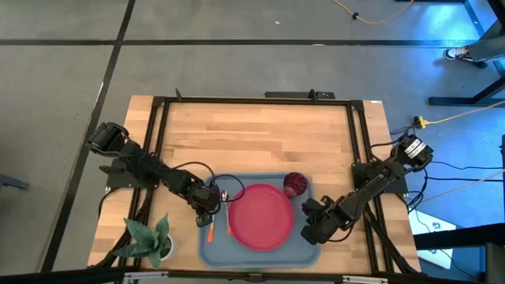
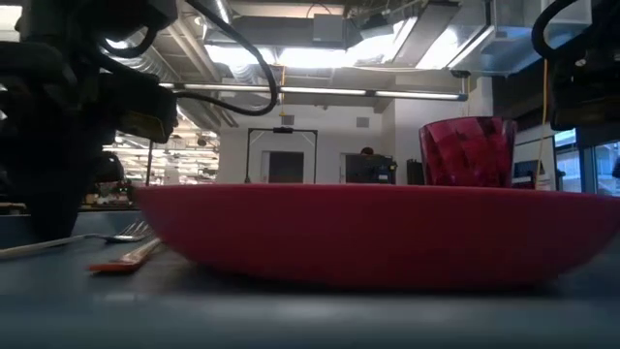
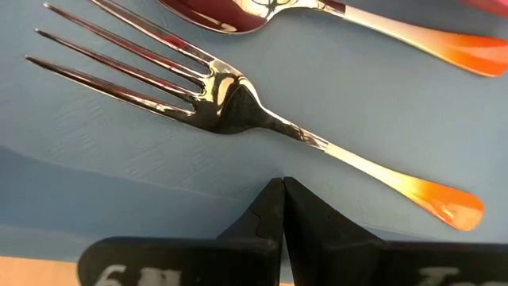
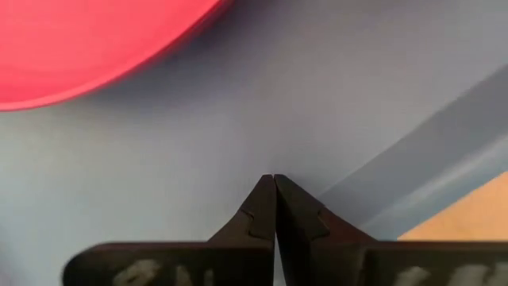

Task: Pick and place plate/cup/fork/spoon on tray
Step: Move the blue serving tray to the center of the table

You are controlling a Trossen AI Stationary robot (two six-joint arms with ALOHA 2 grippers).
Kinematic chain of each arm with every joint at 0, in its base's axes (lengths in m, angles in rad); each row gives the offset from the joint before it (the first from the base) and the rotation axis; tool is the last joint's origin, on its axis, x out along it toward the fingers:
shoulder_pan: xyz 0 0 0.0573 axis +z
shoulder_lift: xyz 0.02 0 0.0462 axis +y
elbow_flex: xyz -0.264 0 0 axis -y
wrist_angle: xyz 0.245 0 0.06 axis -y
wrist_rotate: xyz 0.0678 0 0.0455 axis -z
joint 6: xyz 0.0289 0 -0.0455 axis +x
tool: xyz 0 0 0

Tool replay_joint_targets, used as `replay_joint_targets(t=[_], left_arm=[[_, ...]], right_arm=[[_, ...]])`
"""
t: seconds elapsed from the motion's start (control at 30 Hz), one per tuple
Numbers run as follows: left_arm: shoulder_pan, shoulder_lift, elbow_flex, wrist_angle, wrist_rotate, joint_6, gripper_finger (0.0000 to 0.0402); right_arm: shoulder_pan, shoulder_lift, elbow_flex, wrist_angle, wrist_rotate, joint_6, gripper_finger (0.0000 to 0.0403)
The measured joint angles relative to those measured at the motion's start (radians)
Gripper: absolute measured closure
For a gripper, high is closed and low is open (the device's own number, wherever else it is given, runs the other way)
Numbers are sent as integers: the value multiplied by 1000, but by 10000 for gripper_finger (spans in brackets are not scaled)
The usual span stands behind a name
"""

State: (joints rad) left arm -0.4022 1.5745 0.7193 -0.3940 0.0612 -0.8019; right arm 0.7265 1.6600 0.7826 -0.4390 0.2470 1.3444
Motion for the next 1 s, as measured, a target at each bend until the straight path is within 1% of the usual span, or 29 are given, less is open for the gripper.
replay_joint_targets(t=[0.33,0.57,1.0], left_arm=[[53,-4,-19,-16,-13,27,402],[86,-6,-31,-14,-6,29,401],[180,-9,-31,-31,-4,122,401]], right_arm=[[-31,2,-3,-67,69,-37,400],[-88,1,-3,-94,67,-100,400],[-172,1,-5,-134,88,-256,400]])
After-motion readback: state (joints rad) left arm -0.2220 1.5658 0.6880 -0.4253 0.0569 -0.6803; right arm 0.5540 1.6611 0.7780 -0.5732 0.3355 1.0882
